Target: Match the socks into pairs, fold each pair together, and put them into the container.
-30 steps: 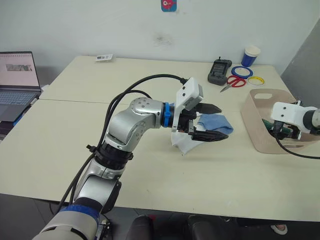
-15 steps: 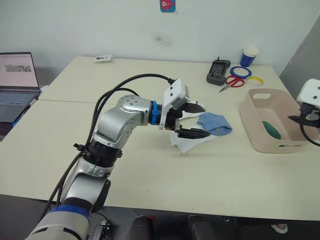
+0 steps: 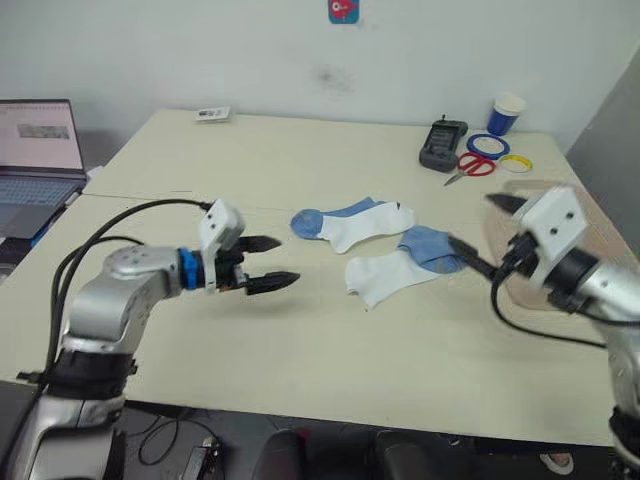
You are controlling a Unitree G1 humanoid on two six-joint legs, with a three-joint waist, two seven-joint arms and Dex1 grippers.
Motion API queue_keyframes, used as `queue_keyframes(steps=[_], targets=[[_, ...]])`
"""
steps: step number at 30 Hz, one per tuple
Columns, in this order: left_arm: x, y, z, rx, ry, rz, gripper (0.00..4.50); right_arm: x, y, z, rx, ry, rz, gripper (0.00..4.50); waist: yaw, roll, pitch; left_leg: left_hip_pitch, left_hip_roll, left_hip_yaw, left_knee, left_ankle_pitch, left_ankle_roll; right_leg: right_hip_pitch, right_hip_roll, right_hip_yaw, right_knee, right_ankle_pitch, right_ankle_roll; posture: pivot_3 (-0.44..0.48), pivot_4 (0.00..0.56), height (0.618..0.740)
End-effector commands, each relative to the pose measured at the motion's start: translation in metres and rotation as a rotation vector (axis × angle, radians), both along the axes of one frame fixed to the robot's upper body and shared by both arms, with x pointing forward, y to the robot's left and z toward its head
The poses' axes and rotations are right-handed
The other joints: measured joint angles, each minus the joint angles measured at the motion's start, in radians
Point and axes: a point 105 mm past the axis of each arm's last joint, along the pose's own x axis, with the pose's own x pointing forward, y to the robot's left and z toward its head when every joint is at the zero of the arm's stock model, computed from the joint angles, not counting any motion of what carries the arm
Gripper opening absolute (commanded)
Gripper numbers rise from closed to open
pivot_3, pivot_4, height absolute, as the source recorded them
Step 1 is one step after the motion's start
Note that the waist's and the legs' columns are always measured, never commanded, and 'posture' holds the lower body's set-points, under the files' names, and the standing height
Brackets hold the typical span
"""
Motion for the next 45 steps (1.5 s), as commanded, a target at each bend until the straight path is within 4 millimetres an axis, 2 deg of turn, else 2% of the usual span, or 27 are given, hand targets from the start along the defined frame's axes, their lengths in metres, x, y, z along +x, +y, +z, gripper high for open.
queue_keyframes(steps=[1,5,8,14,19,24,26,30,39,45], targets=[[-0.016,0.005,-0.015,0.113,-0.059,-0.089,4.50,-0.022,0.015,-0.016,0.033,0.032,0.024,4.46,-0.002,-0.002,-0.001,0.000,0.000,0.000,-0.001,0.000,0.000,0.000,0.000,-0.001,-0.001,0.000,0.000,0.000,0.150,0.725],[-0.012,-0.005,-0.018,0.087,-0.093,-0.104,4.50,-0.043,0.022,-0.047,0.007,0.150,0.083,4.46,0.000,-0.003,-0.001,-0.001,0.000,-0.004,-0.001,-0.002,0.003,0.001,-0.001,-0.007,0.000,-0.003,0.004,0.000,0.150,0.725],[-0.013,-0.016,-0.022,0.086,-0.109,-0.173,4.50,-0.048,0.021,-0.056,-0.008,0.186,0.078,4.46,-0.008,-0.003,-0.001,0.000,0.001,-0.005,-0.001,-0.002,0.003,0.002,0.000,-0.007,0.000,-0.003,0.004,0.000,0.150,0.725],[0.010,-0.053,-0.033,0.018,-0.149,-0.241,4.50,-0.061,0.027,-0.071,-0.054,0.257,0.089,4.46,-0.006,-0.003,-0.002,0.000,0.001,-0.006,0.000,-0.002,0.003,0.002,0.005,-0.008,0.001,-0.003,0.004,0.000,0.150,0.725],[0.027,-0.084,-0.043,-0.009,-0.160,-0.260,4.50,-0.065,0.033,-0.070,-0.056,0.259,0.084,4.46,-0.008,-0.003,-0.002,0.000,0.001,-0.006,0.000,-0.002,0.003,0.002,0.009,-0.007,0.001,-0.003,0.004,0.000,0.150,0.725],[0.043,-0.120,-0.051,-0.037,-0.181,-0.259,4.50,-0.062,0.029,-0.069,-0.058,0.237,0.031,4.46,-0.005,-0.004,-0.002,0.000,0.000,-0.007,0.000,-0.002,0.003,0.002,0.010,-0.008,0.001,-0.003,0.004,0.000,0.150,0.725],[0.048,-0.130,-0.052,-0.058,-0.179,-0.257,4.11,-0.062,0.028,-0.071,-0.072,0.235,0.023,4.50,-0.006,-0.004,-0.002,-0.001,0.000,-0.006,0.000,-0.002,0.003,0.002,0.010,-0.007,0.000,-0.003,0.004,0.000,0.150,0.725],[0.046,-0.140,-0.060,-0.019,-0.159,-0.318,2.97,-0.062,0.024,-0.074,-0.099,0.229,-0.002,4.50,-0.009,-0.004,-0.002,-0.001,-0.001,-0.006,0.000,-0.002,0.003,0.002,0.011,-0.007,0.001,-0.003,0.004,0.000,0.150,0.725],[0.046,-0.127,-0.067,0.078,-0.170,-0.363,0.16,-0.060,0.022,-0.073,-0.102,0.203,-0.019,4.50,-0.009,-0.003,-0.002,0.000,0.000,-0.007,0.000,-0.002,0.003,0.002,0.013,-0.007,0.001,-0.003,0.004,0.000,0.150,0.725],[0.041,-0.120,-0.059,0.062,-0.174,-0.387,0.07,-0.055,0.025,-0.072,-0.091,0.186,-0.011,4.50,-0.009,-0.004,-0.002,0.000,0.000,-0.007,0.000,-0.002,0.003,0.002,0.013,-0.007,0.001,-0.003,0.004,0.000,0.150,0.725]])
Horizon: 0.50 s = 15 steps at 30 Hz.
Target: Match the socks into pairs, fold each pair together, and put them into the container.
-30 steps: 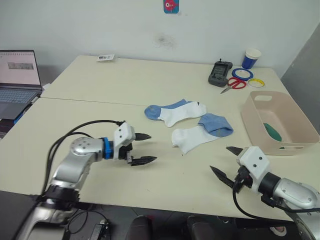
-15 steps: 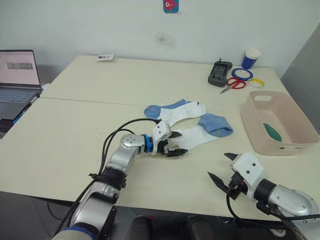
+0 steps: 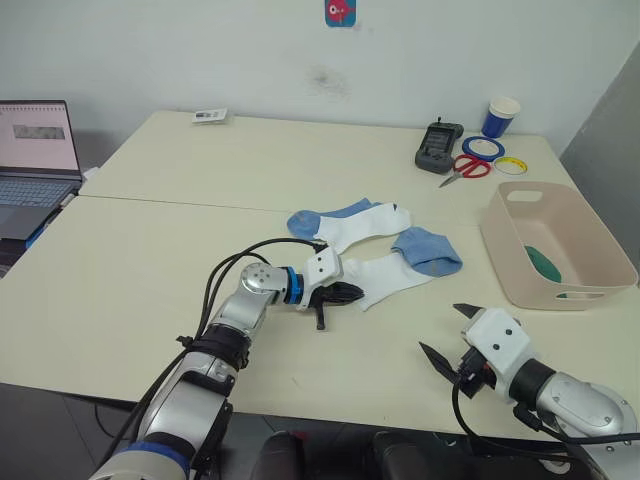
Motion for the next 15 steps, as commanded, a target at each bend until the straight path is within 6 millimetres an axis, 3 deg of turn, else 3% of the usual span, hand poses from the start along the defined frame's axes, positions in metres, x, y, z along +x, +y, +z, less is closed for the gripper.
queue_keyframes(steps=[1,4,10,15], targets=[[-0.005,0.002,0.018,-0.034,-0.038,-0.049,0.07,0.002,0.005,0.010,0.009,-0.059,0.019,4.50,-0.001,0.000,0.000,0.000,0.000,0.000,0.000,0.000,0.000,0.000,0.000,0.000,0.000,0.000,0.000,0.000,0.150,0.725],[-0.004,0.013,0.027,-0.049,-0.035,-0.023,0.07,0.004,0.006,0.010,0.011,-0.062,0.024,4.50,0.000,0.000,0.000,0.000,0.000,0.000,0.000,0.000,0.000,0.000,0.000,0.000,0.000,0.000,0.000,0.000,0.150,0.725],[-0.004,0.056,0.017,0.032,-0.024,0.068,0.07,0.005,0.011,0.009,0.021,-0.061,0.044,4.50,-0.001,0.000,0.000,0.000,0.001,-0.001,0.000,0.000,0.000,0.000,0.000,0.000,0.000,0.000,0.000,0.000,0.150,0.725],[-0.011,0.080,0.018,0.051,-0.013,0.088,0.07,0.012,0.014,0.012,0.029,-0.070,0.057,4.50,0.000,0.000,0.000,0.000,0.002,-0.001,0.000,0.000,0.000,0.000,-0.002,-0.001,0.000,0.000,0.000,0.000,0.150,0.725]])
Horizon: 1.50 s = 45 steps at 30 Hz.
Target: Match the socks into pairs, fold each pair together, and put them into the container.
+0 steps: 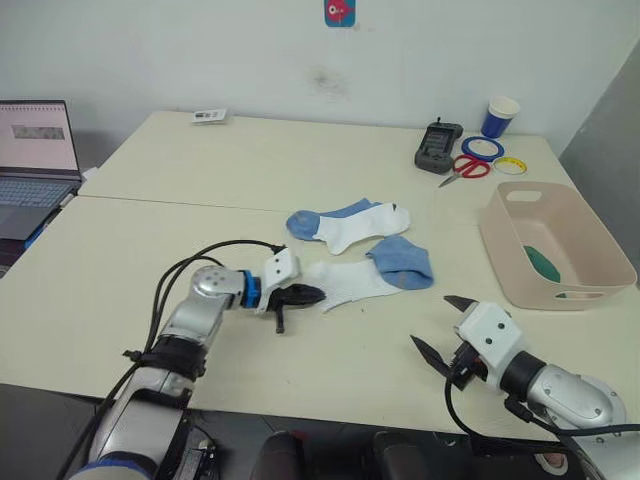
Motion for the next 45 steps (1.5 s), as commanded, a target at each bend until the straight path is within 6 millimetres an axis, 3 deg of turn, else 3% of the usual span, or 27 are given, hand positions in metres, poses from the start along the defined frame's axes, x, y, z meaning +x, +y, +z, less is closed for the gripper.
queue_keyframes(steps=[1,7,12,15,19,23,29,33,34,45], targets=[[-0.005,0.013,0.015,-0.015,-0.027,-0.015,0.07,0.007,0.003,0.007,0.006,-0.046,0.009,4.50,-0.001,0.000,0.000,0.000,0.000,0.000,0.000,0.000,0.000,0.000,0.000,0.000,0.000,0.000,0.000,0.000,0.150,0.725],[-0.023,0.039,0.006,0.037,0.024,-0.018,0.07,0.028,0.013,0.007,0.007,-0.074,0.011,4.50,-0.001,0.000,0.000,0.000,0.001,0.000,0.000,0.000,0.000,0.000,-0.001,0.000,0.000,0.000,0.000,0.000,0.150,0.725],[-0.012,0.060,0.006,0.058,-0.006,0.079,0.07,0.030,0.026,0.010,0.025,-0.078,0.055,4.50,0.000,0.000,0.000,0.000,0.001,0.000,0.000,0.000,0.000,0.000,-0.001,0.000,0.000,0.000,-0.001,0.000,0.150,0.725],[-0.009,0.059,0.009,0.042,-0.048,0.093,0.07,0.029,0.029,0.011,0.024,-0.076,0.071,4.50,0.000,0.000,0.000,0.000,0.001,0.000,0.000,0.000,0.000,0.000,-0.001,0.000,0.000,0.000,-0.001,0.000,0.150,0.725],[-0.016,0.056,0.015,-0.050,0.061,0.119,0.07,0.028,0.031,0.013,0.029,-0.078,0.080,4.50,-0.001,0.000,0.000,0.000,0.001,0.000,0.000,0.000,0.000,0.000,-0.001,0.000,0.001,0.000,-0.001,0.000,0.150,0.725],[-0.020,0.067,0.024,-0.084,0.070,0.201,1.00,0.028,0.033,0.017,0.035,-0.085,0.090,4.50,-0.004,0.000,0.000,0.000,0.002,0.000,0.000,0.000,0.000,-0.001,-0.001,0.000,0.001,0.000,-0.001,0.000,0.150,0.725],[-0.038,0.088,0.026,-0.148,0.174,0.335,2.94,0.027,0.035,0.019,0.041,-0.086,0.102,4.50,-0.003,0.000,0.000,0.000,0.003,0.000,0.000,0.000,0.000,-0.001,-0.002,0.000,0.001,0.000,-0.001,0.000,0.150,0.725],[-0.048,0.098,0.017,-0.208,0.330,0.477,4.30,0.024,0.042,0.022,0.055,-0.081,0.157,4.50,-0.002,0.000,0.000,0.000,0.003,0.000,0.000,0.000,0.000,-0.001,-0.003,0.000,0.001,0.000,-0.001,0.000,0.150,0.725],[-0.048,0.096,0.015,-0.230,0.375,0.510,4.46,0.024,0.043,0.023,0.056,-0.080,0.168,4.50,-0.002,0.000,0.000,0.000,0.003,0.000,0.000,0.000,0.000,-0.001,-0.003,0.000,0.001,0.000,-0.001,0.000,0.150,0.725],[-0.045,0.048,0.008,-0.360,0.649,0.603,4.46,0.016,0.056,0.033,0.064,-0.082,0.261,4.50,0.003,-0.001,0.000,0.000,0.001,-0.001,0.000,0.000,0.000,0.000,-0.005,-0.001,0.001,0.000,-0.001,0.000,0.150,0.725]])
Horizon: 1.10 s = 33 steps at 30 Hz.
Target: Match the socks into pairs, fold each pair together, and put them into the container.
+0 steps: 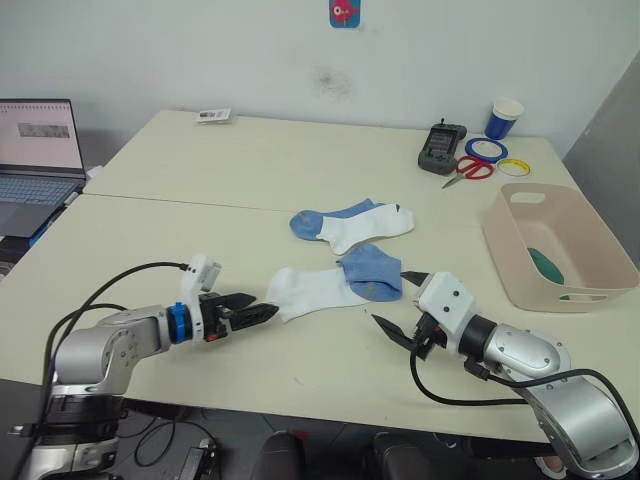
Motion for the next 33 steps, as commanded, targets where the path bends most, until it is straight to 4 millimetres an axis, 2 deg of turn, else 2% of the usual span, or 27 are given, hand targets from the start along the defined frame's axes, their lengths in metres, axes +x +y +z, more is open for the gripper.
queue_keyframes(steps=[1,3,7,12,18,24,28,33], targets=[[-0.001,-0.019,-0.007,-0.032,0.078,0.007,4.46,-0.008,0.008,0.017,0.017,-0.056,0.052,4.50,0.000,0.000,0.000,0.000,0.000,0.000,0.000,0.000,0.000,0.000,0.000,0.000,0.000,0.000,0.000,0.000,0.150,0.725],[0.005,-0.025,-0.010,-0.034,0.086,0.037,4.46,-0.008,0.008,0.018,0.015,-0.057,0.051,4.50,0.003,0.000,-0.001,0.000,-0.001,0.000,0.000,0.000,0.000,0.001,-0.001,0.000,0.000,0.000,0.000,0.000,0.150,0.725],[0.009,-0.037,-0.019,-0.019,0.085,0.028,3.62,-0.008,0.007,0.018,0.014,-0.056,0.045,4.50,0.004,0.001,-0.002,0.000,-0.002,0.000,0.000,0.000,0.000,0.001,-0.002,0.000,-0.001,0.001,-0.001,0.000,0.150,0.725],[0.013,-0.048,-0.016,-0.051,0.070,0.032,1.98,-0.008,0.007,0.019,0.011,-0.058,0.042,4.50,0.004,0.000,-0.002,0.000,-0.002,0.000,0.000,0.000,0.000,0.001,-0.003,-0.001,-0.001,0.001,-0.002,0.000,0.150,0.725],[0.028,-0.039,0.001,-0.096,-0.031,0.114,0.05,-0.007,0.007,0.019,0.011,-0.063,0.041,4.50,0.002,0.000,-0.002,0.000,-0.002,-0.001,0.000,0.000,0.000,0.001,-0.002,-0.001,-0.001,0.001,-0.002,0.000,0.150,0.725],[0.046,-0.011,0.039,-0.132,-0.150,0.195,0.02,-0.006,0.006,0.019,0.011,-0.065,0.042,4.50,-0.002,-0.001,-0.001,0.000,-0.001,-0.001,0.000,0.000,0.000,0.001,-0.001,-0.001,-0.001,0.001,-0.001,0.000,0.150,0.725],[0.049,0.007,0.093,-0.253,-0.214,0.143,0.02,-0.006,0.006,0.019,0.017,-0.065,0.046,4.50,-0.002,-0.003,0.000,0.000,-0.001,-0.001,0.000,0.000,0.000,0.001,0.000,-0.001,-0.001,0.000,-0.001,0.000,0.150,0.725],[0.041,0.022,0.136,-0.253,-0.230,0.031,0.02,-0.006,0.007,0.019,0.019,-0.063,0.054,4.50,-0.002,-0.003,0.000,0.000,-0.001,-0.001,0.000,0.000,0.000,0.000,0.000,-0.001,-0.001,0.000,0.000,0.000,0.150,0.725]])
